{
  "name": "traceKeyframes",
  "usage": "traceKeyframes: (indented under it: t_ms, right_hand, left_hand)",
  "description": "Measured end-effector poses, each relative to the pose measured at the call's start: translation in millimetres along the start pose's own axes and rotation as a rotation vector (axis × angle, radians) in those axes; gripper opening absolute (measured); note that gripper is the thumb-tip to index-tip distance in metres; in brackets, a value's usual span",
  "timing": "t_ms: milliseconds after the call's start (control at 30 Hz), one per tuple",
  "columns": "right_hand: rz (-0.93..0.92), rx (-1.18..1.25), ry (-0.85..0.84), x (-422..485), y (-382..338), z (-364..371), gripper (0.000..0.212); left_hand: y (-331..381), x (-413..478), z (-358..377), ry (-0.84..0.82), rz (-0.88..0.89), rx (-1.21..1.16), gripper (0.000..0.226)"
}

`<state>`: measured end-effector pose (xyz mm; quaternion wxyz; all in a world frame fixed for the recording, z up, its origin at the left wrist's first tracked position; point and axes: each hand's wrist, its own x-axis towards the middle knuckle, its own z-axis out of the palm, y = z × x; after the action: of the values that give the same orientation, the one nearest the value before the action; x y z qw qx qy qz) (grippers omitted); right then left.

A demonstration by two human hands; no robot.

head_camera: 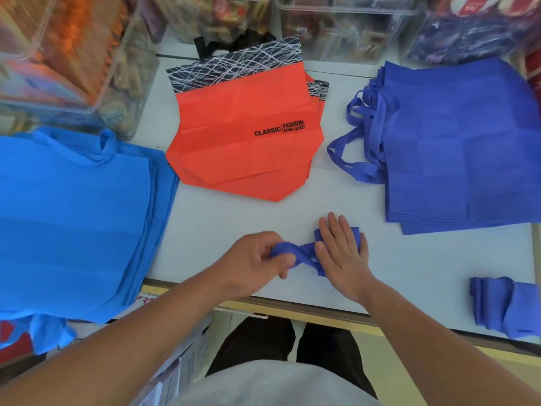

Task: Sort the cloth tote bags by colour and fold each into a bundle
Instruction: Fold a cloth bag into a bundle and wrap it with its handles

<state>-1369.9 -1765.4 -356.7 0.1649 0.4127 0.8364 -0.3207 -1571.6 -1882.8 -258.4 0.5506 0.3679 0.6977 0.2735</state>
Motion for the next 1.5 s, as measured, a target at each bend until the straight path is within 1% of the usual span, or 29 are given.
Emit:
traceKeyframes:
  t_ms: [100,167,233,333,433,467,500,533,567,600,633,667,700,733,767,867,967,1033,1133,1233,1267,1300,1333,1433,1500]
  right_hand:
    - [0.004,0.031,0.024,-1.9,-3.8,-0.8,0.083]
    - [0.021,-0.007,0.063,-3.3,-8.4,1.1,0.092]
    - [0.054,-0.061,0.147,-4.3,-13.9,5.8,0.094]
    - [0.107,-0.088,0.265,-2.6,-21.0,15.4,0.078]
    - [0.141,-0.134,0.314,1.7,-23.3,20.3,0.063]
    - [0.146,-0.156,0.311,3.2,-22.7,21.6,0.062]
    - [0.152,-0.176,0.305,4.3,-21.8,23.1,0.062]
    - [0.156,-0.192,0.300,4.8,-20.9,24.0,0.063]
    - [0.157,-0.203,0.299,4.9,-20.1,25.1,0.064]
    - [0.156,-0.210,0.302,5.1,-20.0,25.9,0.065]
    - [0.155,-0.213,0.305,5.2,-19.6,26.8,0.065]
    - [0.153,-0.215,0.307,5.4,-19.7,26.8,0.066]
    - [0.147,-0.219,0.305,6.0,-19.0,26.2,0.066]
    - [0.136,-0.227,0.300,7.0,-17.5,24.1,0.066]
    - [0.120,-0.236,0.290,7.8,-15.1,20.7,0.067]
    - [0.063,-0.252,0.246,12.9,-4.1,7.1,0.068]
    - [0.033,-0.232,0.222,18.5,2.7,-3.9,0.068]
    - [0.028,-0.218,0.205,19.6,3.7,-6.7,0.066]
    - [0.037,-0.205,0.167,19.8,3.3,-8.6,0.065]
    - [0.045,-0.177,0.152,19.4,2.0,-10.6,0.062]
    - [0.047,-0.161,0.136,19.7,1.4,-11.9,0.061]
    - [0.050,-0.147,0.115,20.1,1.1,-13.6,0.061]
    - [0.051,-0.136,0.094,20.2,0.9,-15.8,0.061]
    - [0.046,-0.113,0.057,19.2,0.9,-20.7,0.066]
    - [0.049,-0.080,0.042,19.3,0.9,-22.8,0.072]
  left_hand:
    - [-5.6,14.1,6.8,0.232,-0.156,-0.270,0.022]
    - [-12.4,22.8,17.3,0.317,-0.312,-0.394,0.024]
    - [-18.0,30.9,28.1,0.371,-0.479,-0.462,0.025]
    - [-25.4,41.6,39.4,0.429,-0.644,-0.514,0.020]
    - [-30.9,48.9,42.0,0.457,-0.654,-0.580,0.017]
    - [-33.0,49.0,39.8,0.473,-0.623,-0.538,0.017]
    - [-36.2,47.5,35.8,0.499,-0.554,-0.390,0.019]
    - [-40.7,44.9,31.2,0.532,-0.431,-0.137,0.022]
    - [-46.7,40.8,25.8,0.570,-0.242,0.135,0.022]
    - [-53.2,36.7,20.4,0.580,0.022,0.363,0.020]
    - [-59.0,33.9,15.1,0.517,0.298,0.545,0.014]
    - [-66.5,31.7,11.7,0.382,0.521,0.694,0.006]
    - [-73.7,30.7,10.4,0.241,0.654,0.828,0.008]
    - [-81.7,31.4,9.6,0.132,0.696,0.940,0.017]
    - [-89.6,33.6,8.7,0.061,0.692,1.014,0.022]
    - [-100.3,45.3,3.9,0.003,0.672,1.094,0.022]
    - [-86.1,57.6,1.9,-0.041,0.698,1.050,0.008]
    - [-80.6,59.2,1.1,-0.088,0.715,1.037,0.012]
    - [-70.9,51.3,-1.5,-0.141,0.651,0.932,0.019]
    - [-55.0,44.9,-0.2,-0.064,0.704,0.739,0.018]
    - [-47.2,43.2,0.9,-0.024,0.686,0.648,0.018]
    - [-40.4,42.8,2.4,0.022,0.630,0.544,0.018]
    - [-34.6,43.3,3.9,0.073,0.536,0.434,0.018]
    - [-29.7,48.9,10.1,0.177,0.162,0.070,0.022]
    - [-31.5,55.0,20.4,0.259,-0.010,-0.090,0.023]
